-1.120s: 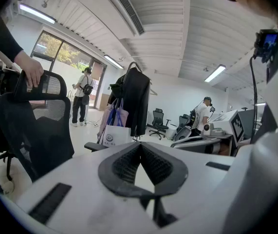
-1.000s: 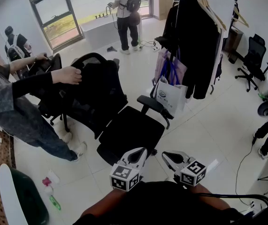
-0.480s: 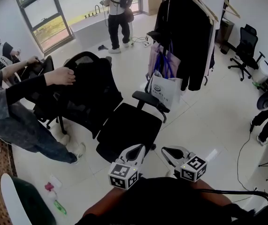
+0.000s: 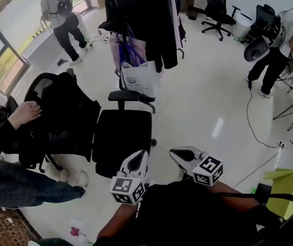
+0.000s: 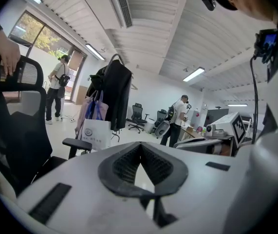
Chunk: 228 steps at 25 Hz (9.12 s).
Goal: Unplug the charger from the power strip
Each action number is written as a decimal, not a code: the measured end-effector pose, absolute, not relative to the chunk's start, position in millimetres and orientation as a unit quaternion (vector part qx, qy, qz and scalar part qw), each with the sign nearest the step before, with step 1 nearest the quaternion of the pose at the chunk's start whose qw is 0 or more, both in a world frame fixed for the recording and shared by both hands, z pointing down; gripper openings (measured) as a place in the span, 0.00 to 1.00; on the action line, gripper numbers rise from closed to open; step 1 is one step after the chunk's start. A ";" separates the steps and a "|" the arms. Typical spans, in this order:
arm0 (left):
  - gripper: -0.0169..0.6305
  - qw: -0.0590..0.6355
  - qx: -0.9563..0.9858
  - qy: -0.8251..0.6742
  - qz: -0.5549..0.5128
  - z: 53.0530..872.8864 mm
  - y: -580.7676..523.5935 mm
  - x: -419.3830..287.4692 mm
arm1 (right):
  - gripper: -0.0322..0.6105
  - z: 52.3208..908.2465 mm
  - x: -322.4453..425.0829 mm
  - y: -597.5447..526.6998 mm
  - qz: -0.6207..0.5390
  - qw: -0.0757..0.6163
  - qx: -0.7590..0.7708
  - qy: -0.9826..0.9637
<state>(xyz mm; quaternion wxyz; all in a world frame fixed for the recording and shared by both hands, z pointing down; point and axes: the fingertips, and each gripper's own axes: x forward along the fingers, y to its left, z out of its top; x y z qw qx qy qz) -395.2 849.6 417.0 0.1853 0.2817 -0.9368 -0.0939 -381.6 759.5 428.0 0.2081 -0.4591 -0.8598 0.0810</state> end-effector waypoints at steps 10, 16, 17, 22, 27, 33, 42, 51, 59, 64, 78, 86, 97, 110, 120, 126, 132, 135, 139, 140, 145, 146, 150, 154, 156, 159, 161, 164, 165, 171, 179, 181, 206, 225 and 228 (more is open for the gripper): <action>0.04 0.189 0.364 -0.910 -0.058 413.9 766.8 -399.3 | 0.05 420.6 -360.8 657.2 0.112 0.179 -0.348 -0.913; 0.04 0.185 0.391 -0.900 -0.048 407.2 681.0 -392.4 | 0.05 405.9 -351.4 584.1 0.116 0.150 -0.340 -0.921; 0.04 0.184 0.398 -0.897 -0.046 407.0 664.3 -390.1 | 0.05 405.9 -350.7 568.5 0.115 0.147 -0.334 -0.924; 0.04 0.181 0.425 -0.887 -0.034 410.7 589.6 -387.1 | 0.05 406.7 -351.0 488.4 0.127 0.133 -0.295 -0.938; 0.04 0.179 0.456 -0.871 -0.023 411.9 515.1 -382.4 | 0.05 407.9 -334.4 414.0 0.132 0.122 -0.255 -0.950; 0.04 0.170 0.512 -0.842 -0.001 411.0 416.5 -367.5 | 0.05 410.2 -301.5 318.6 0.141 0.099 -0.187 -0.967; 0.04 0.185 0.613 -0.767 0.030 430.9 290.5 -321.3 | 0.05 424.6 -228.9 208.9 0.163 0.083 -0.056 -0.982; 0.04 0.187 0.717 -0.670 0.055 435.5 200.0 -275.5 | 0.05 435.0 -156.3 141.7 0.185 0.066 0.098 -0.975; 0.04 0.182 0.794 -0.575 0.075 439.3 112.3 -247.4 | 0.05 435.4 -110.5 77.8 0.191 0.052 0.227 -0.954; 0.04 0.164 0.825 -0.534 0.079 422.4 59.0 -253.6 | 0.05 427.4 -108.5 34.8 0.204 0.043 0.278 -0.938; 0.04 0.162 0.844 -0.503 0.085 426.9 -14.9 -318.8 | 0.05 424.1 -141.6 -17.3 0.203 0.037 0.351 -0.913; 0.04 0.164 0.867 -0.463 0.085 432.5 -42.7 -286.0 | 0.05 415.7 -106.9 -28.8 0.189 0.028 0.402 -0.895; 0.04 0.159 0.888 -0.420 0.098 432.4 -75.9 -205.5 | 0.05 418.0 -22.2 -44.8 0.185 0.002 0.451 -0.873; 0.04 0.152 0.908 -0.375 0.113 438.7 -116.6 -20.7 | 0.05 428.2 154.3 -76.2 0.178 -0.004 0.484 -0.857; 0.04 0.158 0.916 -0.344 0.129 448.9 -126.8 92.1 | 0.05 439.0 256.9 -79.5 0.192 -0.009 0.504 -0.842; 0.04 0.156 0.922 -0.321 0.150 456.8 -143.3 125.0 | 0.05 449.9 282.8 -88.4 0.200 -0.020 0.520 -0.830; 0.04 0.158 0.931 -0.284 0.166 465.2 -161.1 160.2 | 0.05 463.0 308.1 -97.0 0.213 -0.021 0.542 -0.813; 0.04 0.158 0.934 -0.272 0.169 470.2 -178.3 169.8 | 0.05 470.7 316.7 -109.7 0.223 -0.023 0.555 -0.801; 0.04 0.158 0.935 -0.270 0.165 472.7 -210.5 173.9 | 0.05 476.0 317.9 -136.6 0.229 -0.014 0.556 -0.799; 0.04 0.157 0.936 -0.271 0.163 472.3 -220.7 174.2 | 0.05 476.3 317.3 -147.1 0.230 -0.012 0.553 -0.801; 0.04 0.162 0.936 -0.269 0.161 471.8 -271.3 167.1 | 0.05 480.3 305.7 -201.6 0.255 -0.002 0.543 -0.800; 0.04 0.163 0.936 -0.268 0.160 471.6 -282.0 164.2 | 0.05 479.6 302.5 -212.6 0.256 0.000 0.542 -0.801; 0.04 0.164 0.936 -0.269 0.155 471.4 -328.2 151.1 | 0.05 474.6 291.5 -258.9 0.252 0.005 0.543 -0.801; 0.04 0.162 0.939 -0.263 0.150 470.6 -367.9 146.7 | 0.05 469.4 289.7 -298.1 0.247 0.013 0.550 -0.798; 0.04 0.160 0.942 -0.256 0.149 470.8 -383.0 146.5 | 0.05 466.2 290.3 -313.4 0.241 0.014 0.557 -0.794; 0.04 0.156 0.945 -0.245 0.149 473.3 -402.7 149.2 | 0.05 462.4 293.7 -332.5 0.230 0.009 0.571 -0.788; 0.04 0.156 0.946 -0.240 0.152 476.0 -415.1 154.2 | 0.05 460.8 298.0 -342.5 0.228 0.004 0.577 -0.784; 0.04 0.160 0.946 -0.237 0.154 477.8 -426.1 164.4 | 0.05 461.2 303.4 -349.8 0.226 0.007 0.577 -0.785; 0.04 0.160 0.946 -0.237 0.154 477.7 -429.6 168.8 | 0.05 461.2 306.0 -352.4 0.223 0.010 0.576 -0.786; 0.04 0.165 0.936 -0.264 0.164 485.9 -454.3 201.8 | 0.05 462.3 333.1 -372.6 0.225 0.004 0.555 -0.801; 0.04 0.149 0.923 -0.312 0.167 484.4 -471.1 245.4 | 0.05 479.5 375.5 -398.1 0.236 -0.007 0.508 -0.828; 0.04 0.152 0.918 -0.323 0.170 486.5 -470.1 251.8 | 0.05 486.1 384.2 -404.1 0.245 -0.012 0.499 -0.831; 0.04 0.168 0.913 -0.260 0.265 563.6 -572.1 257.5 | 0.09 582.7 387.0 -547.2 0.264 0.094 0.530 -0.801; 0.04 0.191 0.922 -0.197 0.272 614.8 -634.3 253.0 | 0.37 682.1 390.6 -668.8 0.286 0.177 0.587 -0.736; 0.04 0.196 0.922 -0.196 0.272 618.2 -636.0 249.3 | 0.37 687.1 389.7 -676.7 0.279 0.191 0.589 -0.734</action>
